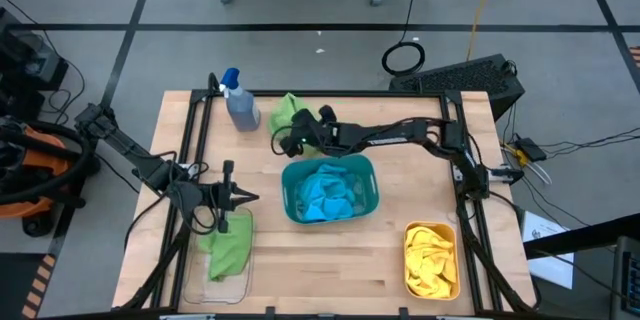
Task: Sort microfiber towel by color & place in baskets
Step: Put the green microfiber towel into the transparent bin
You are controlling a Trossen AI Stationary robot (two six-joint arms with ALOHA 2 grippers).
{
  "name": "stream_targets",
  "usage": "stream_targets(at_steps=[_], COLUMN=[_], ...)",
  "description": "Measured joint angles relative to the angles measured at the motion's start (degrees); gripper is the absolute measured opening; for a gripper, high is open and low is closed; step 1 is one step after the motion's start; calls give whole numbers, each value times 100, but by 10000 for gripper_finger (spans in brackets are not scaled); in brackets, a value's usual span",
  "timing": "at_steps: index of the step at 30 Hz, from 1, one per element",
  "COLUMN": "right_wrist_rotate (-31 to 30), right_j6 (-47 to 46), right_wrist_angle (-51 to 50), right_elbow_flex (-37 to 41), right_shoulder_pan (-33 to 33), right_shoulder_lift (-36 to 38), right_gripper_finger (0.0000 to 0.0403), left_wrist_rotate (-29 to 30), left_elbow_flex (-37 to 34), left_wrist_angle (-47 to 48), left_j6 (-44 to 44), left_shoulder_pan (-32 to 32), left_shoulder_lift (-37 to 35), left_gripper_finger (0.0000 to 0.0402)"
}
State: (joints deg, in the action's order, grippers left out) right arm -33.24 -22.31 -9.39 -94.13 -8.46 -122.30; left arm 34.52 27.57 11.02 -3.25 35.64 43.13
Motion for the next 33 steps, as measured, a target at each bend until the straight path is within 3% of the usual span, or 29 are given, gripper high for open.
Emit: stream_targets(at_steps=[3, 9, 12, 21, 26, 33], right_wrist_rotate=[-242, -593, -581, -589, -626, -1061], right_j6=[392, 1329, 1916, 3578, 3654, 3783], right_wrist_angle=[45, 276, 536, 1493, 1469, 1911], right_elbow_flex=[0, -9, -9, -9, -8, 37], right_shoulder_pan=[250, 951, 1392, 2639, 3035, 3292], right_shoulder_lift=[463, 1258, 1541, 1768, 1733, 1363], right_gripper_finger=[1, 1, 0, 0, 0, 0], left_wrist_rotate=[155, 1276, 1359, 1330, 1219, 1186], left_elbow_flex=[0, 0, 0, 0, 0, 0], left_wrist_angle=[-58, -485, -795, -1465, -1873, -2266], left_j6=[143, 297, 366, 447, 247, -161], left_shoulder_pan=[1, 0, 2, 235, 405, 621], left_shoulder_lift=[0, -2, -4, 124, 240, 349], left_gripper_finger=[11, 11, 29, 192, 280, 332])
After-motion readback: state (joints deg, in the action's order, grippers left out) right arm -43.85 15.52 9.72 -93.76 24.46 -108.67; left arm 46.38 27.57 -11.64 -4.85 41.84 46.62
